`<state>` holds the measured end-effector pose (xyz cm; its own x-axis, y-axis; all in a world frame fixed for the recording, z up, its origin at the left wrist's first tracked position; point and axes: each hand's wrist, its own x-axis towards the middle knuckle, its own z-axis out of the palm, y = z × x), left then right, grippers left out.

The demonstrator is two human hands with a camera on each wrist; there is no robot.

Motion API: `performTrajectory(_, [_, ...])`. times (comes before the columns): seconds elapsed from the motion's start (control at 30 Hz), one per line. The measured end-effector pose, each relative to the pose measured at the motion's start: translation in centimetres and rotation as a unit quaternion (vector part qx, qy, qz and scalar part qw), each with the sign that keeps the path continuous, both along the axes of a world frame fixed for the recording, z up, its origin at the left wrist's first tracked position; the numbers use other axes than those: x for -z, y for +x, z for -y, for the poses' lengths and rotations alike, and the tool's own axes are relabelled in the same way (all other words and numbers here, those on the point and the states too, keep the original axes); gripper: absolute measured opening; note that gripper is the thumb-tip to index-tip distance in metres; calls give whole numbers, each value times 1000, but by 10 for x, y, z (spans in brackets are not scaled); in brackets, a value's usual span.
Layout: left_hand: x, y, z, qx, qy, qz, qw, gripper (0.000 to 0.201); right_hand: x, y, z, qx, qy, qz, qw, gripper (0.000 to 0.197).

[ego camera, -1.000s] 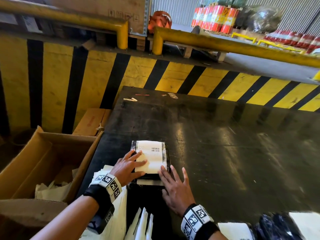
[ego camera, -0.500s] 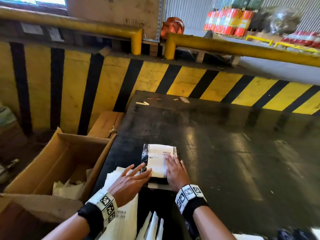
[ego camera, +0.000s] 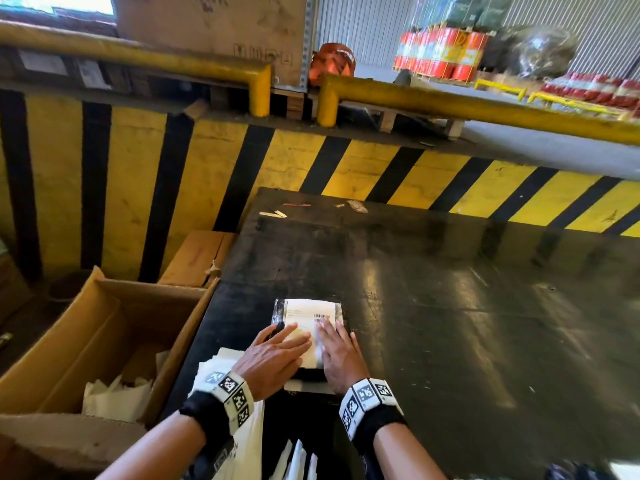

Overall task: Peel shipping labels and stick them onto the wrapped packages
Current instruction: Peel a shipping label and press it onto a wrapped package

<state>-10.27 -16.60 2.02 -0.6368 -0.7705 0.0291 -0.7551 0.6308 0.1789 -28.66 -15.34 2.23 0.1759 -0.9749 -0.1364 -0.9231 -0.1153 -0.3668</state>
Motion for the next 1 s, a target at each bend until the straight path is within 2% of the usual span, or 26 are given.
performTrajectory(0.27, [0, 41, 11, 20, -4, -6, 1000, 78, 3, -1, 1, 3, -3, 11, 1000, 52])
performTrajectory(0.4, [-12, 25, 24, -28, -59, -64, 996, 64, 3, -1, 2, 3, -3, 14, 1000, 53])
performTrajectory(0.53, [-9, -2, 34, -17, 5, -30, 999, 85, 4, -2, 2, 1, -4, 19, 1000, 53])
performTrajectory(0.6, [-8, 2, 37, -39, 23, -26, 999, 86, 4, -2, 2, -1, -8, 20, 1000, 53])
performTrajectory(0.73, [-10, 25, 43, -71, 18, -9, 997, 76, 6, -3, 3, -2, -9, 19, 1000, 54])
performTrajectory(0.8, [-13, 29, 45, -68, 25, 16, 997, 59, 5, -3, 2, -3, -10, 22, 1000, 54])
performTrajectory(0.87, [-19, 25, 45, -66, 7, -9, 998, 47, 5, -2, 2, -1, -8, 22, 1000, 53])
performTrajectory(0.93, [-27, 14, 47, -63, -22, -35, 997, 58, 3, -2, 1, 0, -3, 21, 1000, 52])
performTrajectory(1.0, [-30, -1, 53, -45, -11, -14, 999, 76, 0, -3, 1, -2, 0, 26, 1000, 51])
